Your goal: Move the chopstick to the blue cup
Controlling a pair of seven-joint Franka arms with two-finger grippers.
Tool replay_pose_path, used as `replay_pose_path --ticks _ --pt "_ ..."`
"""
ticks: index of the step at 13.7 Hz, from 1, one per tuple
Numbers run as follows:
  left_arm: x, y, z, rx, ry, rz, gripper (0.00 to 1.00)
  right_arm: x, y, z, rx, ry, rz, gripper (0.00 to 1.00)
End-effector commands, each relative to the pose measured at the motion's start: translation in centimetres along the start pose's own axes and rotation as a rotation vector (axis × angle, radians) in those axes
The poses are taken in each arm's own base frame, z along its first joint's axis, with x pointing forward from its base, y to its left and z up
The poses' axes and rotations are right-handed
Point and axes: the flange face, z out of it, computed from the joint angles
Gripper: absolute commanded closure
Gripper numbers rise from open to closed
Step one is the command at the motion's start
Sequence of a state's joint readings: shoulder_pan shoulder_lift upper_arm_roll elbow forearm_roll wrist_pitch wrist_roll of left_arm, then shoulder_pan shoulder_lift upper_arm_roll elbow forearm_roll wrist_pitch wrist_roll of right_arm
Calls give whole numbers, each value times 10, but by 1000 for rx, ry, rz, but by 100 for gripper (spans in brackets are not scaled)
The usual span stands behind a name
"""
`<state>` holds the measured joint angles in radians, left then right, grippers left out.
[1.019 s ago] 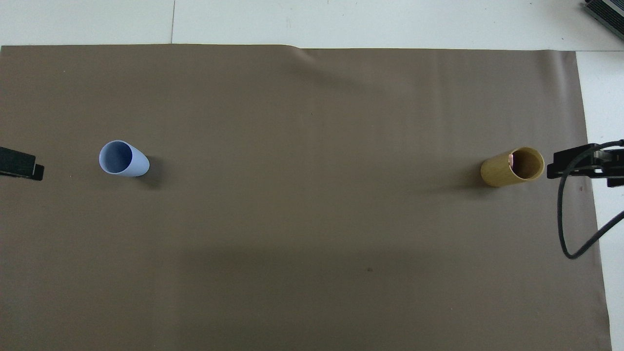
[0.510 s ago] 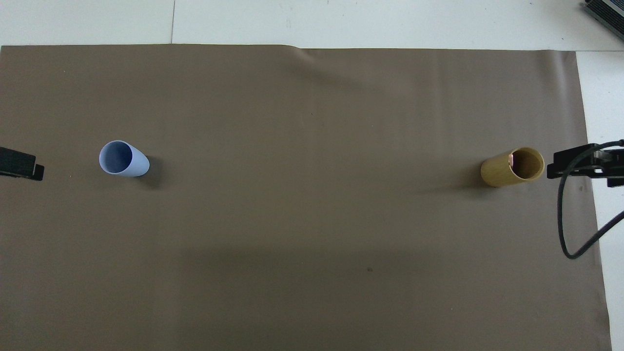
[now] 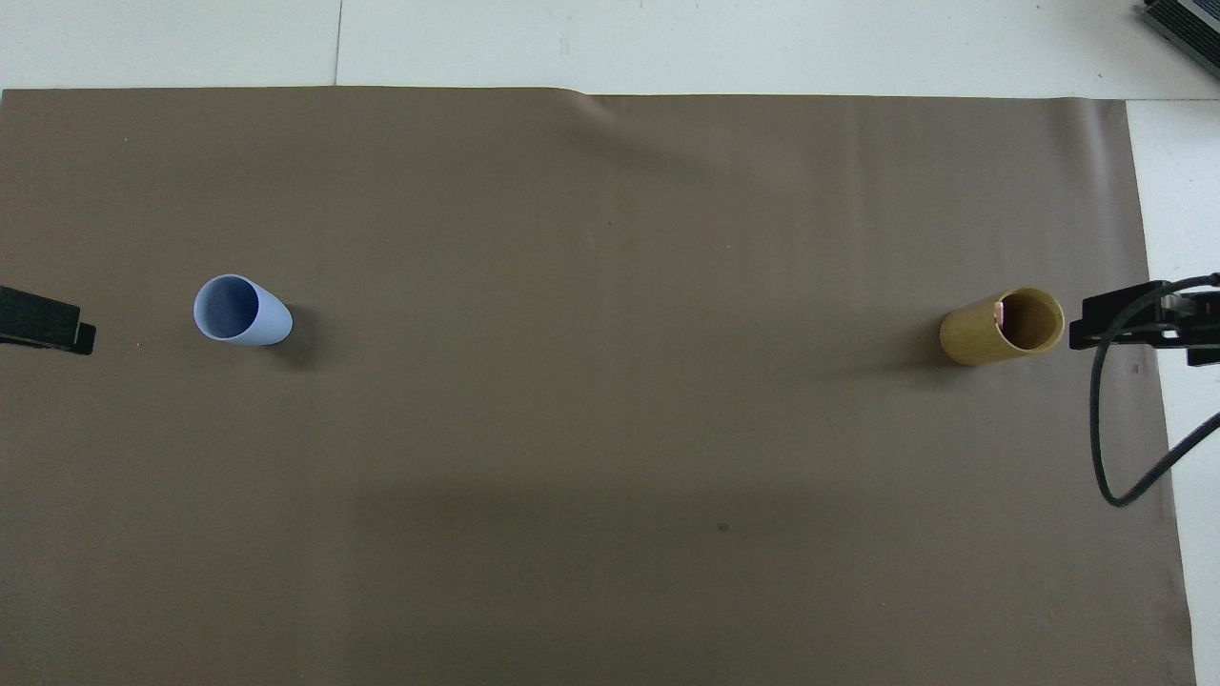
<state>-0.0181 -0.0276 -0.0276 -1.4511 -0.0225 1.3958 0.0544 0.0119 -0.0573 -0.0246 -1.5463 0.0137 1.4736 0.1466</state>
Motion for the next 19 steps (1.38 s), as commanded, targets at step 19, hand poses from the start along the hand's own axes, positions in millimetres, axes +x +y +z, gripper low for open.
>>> replay_pose_path --ticks 19 --pt "-10 -7 3 14 1 -17 0 -6 3 0 3 0 -20 0"
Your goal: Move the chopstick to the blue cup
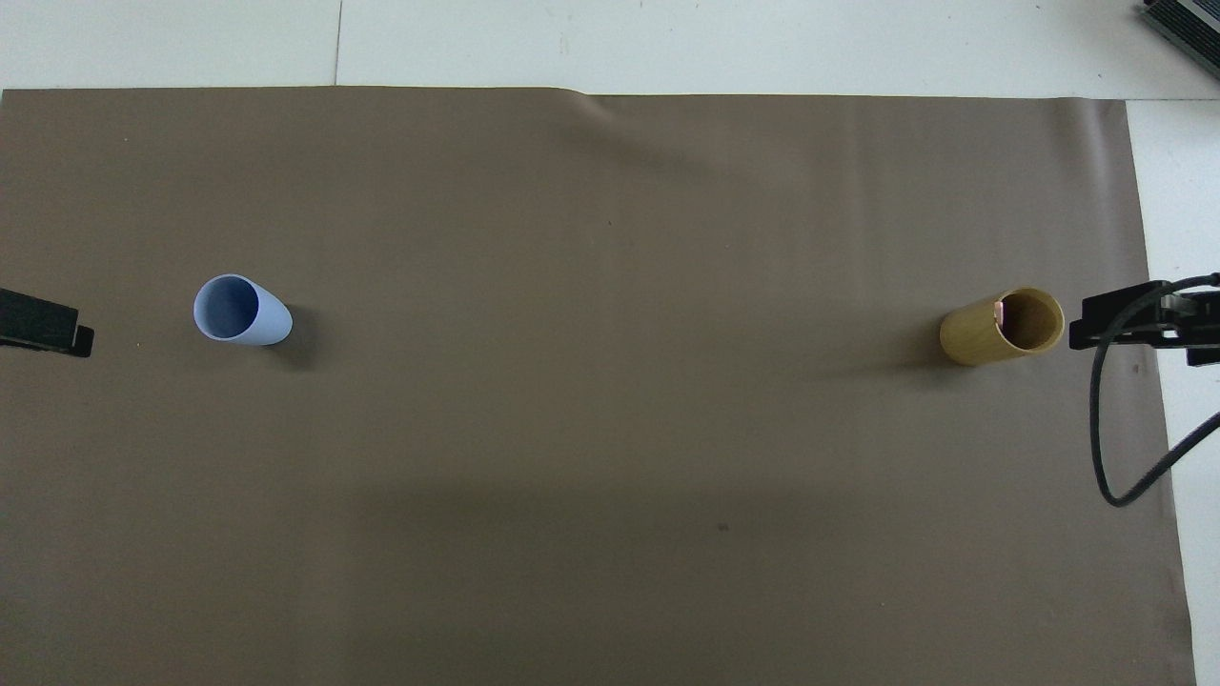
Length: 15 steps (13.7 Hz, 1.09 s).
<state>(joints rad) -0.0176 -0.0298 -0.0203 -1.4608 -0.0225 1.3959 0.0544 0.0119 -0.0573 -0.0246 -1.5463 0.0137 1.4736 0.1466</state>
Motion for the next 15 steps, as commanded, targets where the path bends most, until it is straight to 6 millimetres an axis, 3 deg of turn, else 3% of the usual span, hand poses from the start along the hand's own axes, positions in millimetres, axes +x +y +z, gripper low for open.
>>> replay_pose_path --ticks 1,15 --pt "-8 -3 0 15 11 -7 0 -6 3 -1 3 1 -18 0" --pt "-7 8 -1 14 19 10 0 -6 4 -2 4 3 -18 0"
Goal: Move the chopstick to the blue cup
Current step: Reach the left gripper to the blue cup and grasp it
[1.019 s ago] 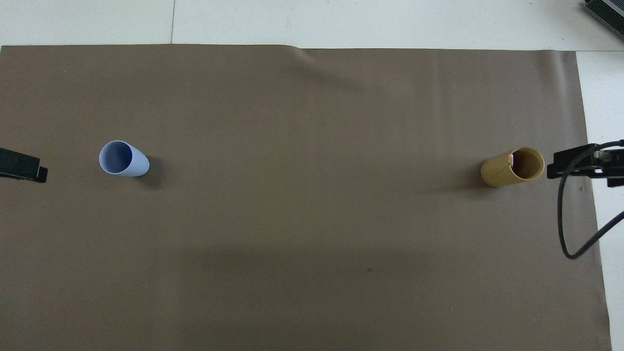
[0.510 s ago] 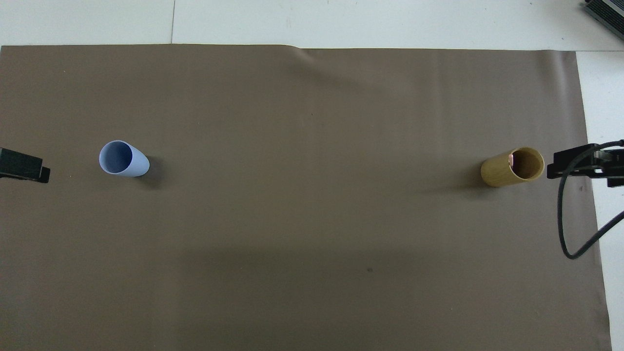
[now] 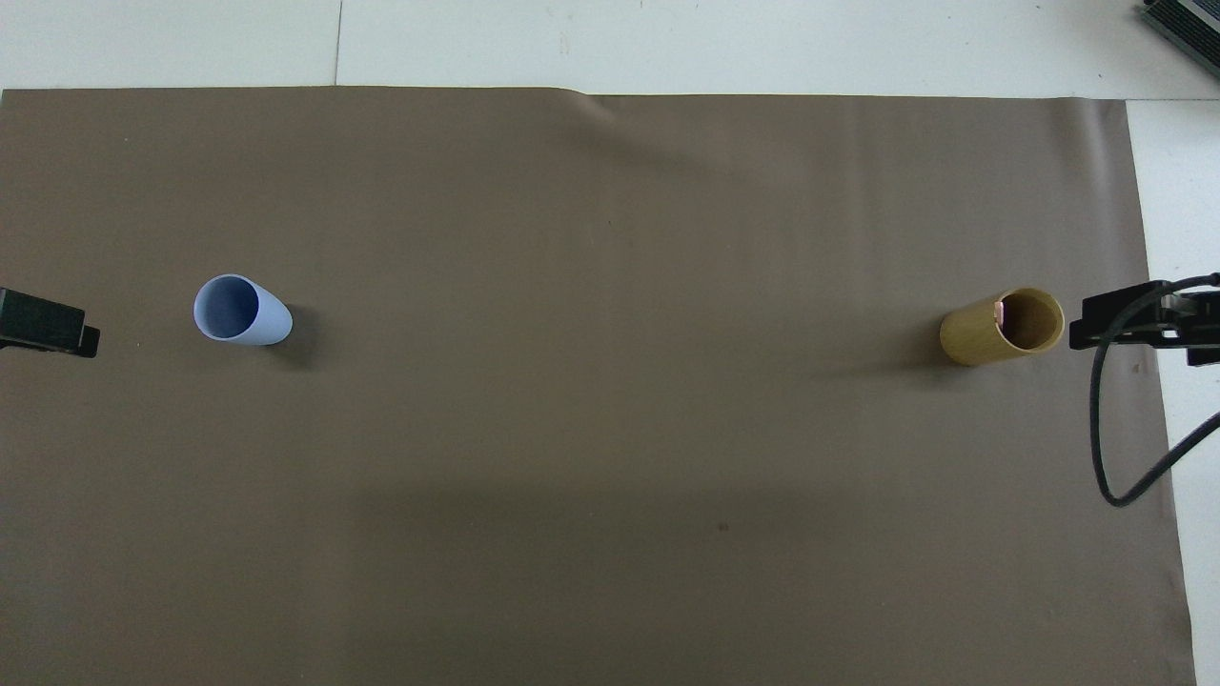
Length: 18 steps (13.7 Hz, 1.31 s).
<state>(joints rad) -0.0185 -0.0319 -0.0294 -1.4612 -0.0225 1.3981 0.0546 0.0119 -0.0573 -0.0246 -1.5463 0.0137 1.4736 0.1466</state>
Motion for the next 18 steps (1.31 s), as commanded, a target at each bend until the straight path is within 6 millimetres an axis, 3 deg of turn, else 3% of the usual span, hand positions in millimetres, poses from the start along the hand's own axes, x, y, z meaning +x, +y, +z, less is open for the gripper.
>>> replay_pose_path --ticks 1,5,6,11,15,18 --pt "-6 1 1 14 17 0 0 -6 3 0 3 0 -18 0" --pt "3 -3 4 12 69 -3 0 -6 3 0 3 0 -18 0" --pt "9 -5 14 12 71 -6 0 -6 3 -1 3 1 -18 0" --pt "28 -17 91 12 86 -26 0 -6 3 0 3 0 -18 0" --pt "42 -46 166 17 136 -75 0 -6 3 0 3 0 -18 0" --pt "62 -54 206 16 130 -82 0 -6 3 0 3 0 -18 0"
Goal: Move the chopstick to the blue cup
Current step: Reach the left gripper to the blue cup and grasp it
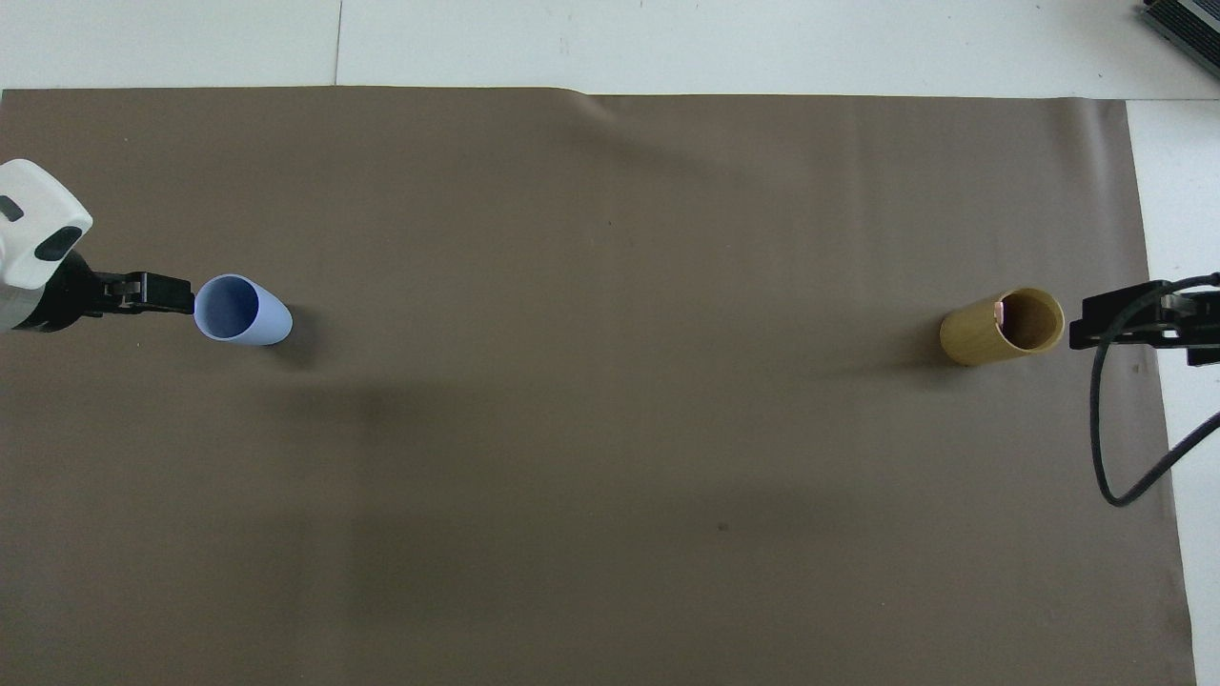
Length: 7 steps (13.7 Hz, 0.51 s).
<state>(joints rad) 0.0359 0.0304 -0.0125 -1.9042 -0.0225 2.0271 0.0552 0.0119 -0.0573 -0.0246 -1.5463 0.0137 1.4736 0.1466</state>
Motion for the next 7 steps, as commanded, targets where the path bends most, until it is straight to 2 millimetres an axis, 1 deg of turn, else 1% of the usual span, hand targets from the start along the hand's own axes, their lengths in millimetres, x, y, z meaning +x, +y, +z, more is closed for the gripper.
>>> replay_pose_path --ticks 1,2,4,5,6,7 --pt "8 -1 36 5 -10 4 0 -6 3 -1 3 1 -18 0" --pt "11 2 54 3 -21 11 0 -6 3 0 3 0 -18 0" --pt "5 5 80 3 -27 13 0 -6 3 0 3 0 -18 0" --pt "5 2 83 3 -22 7 0 -6 3 0 3 0 -18 0" --pt "5 -4 87 4 -22 -1 2 -6 3 -1 3 1 -18 0" --pt "8 -6 96 5 -13 -4 5 -6 3 0 3 0 -18 0"
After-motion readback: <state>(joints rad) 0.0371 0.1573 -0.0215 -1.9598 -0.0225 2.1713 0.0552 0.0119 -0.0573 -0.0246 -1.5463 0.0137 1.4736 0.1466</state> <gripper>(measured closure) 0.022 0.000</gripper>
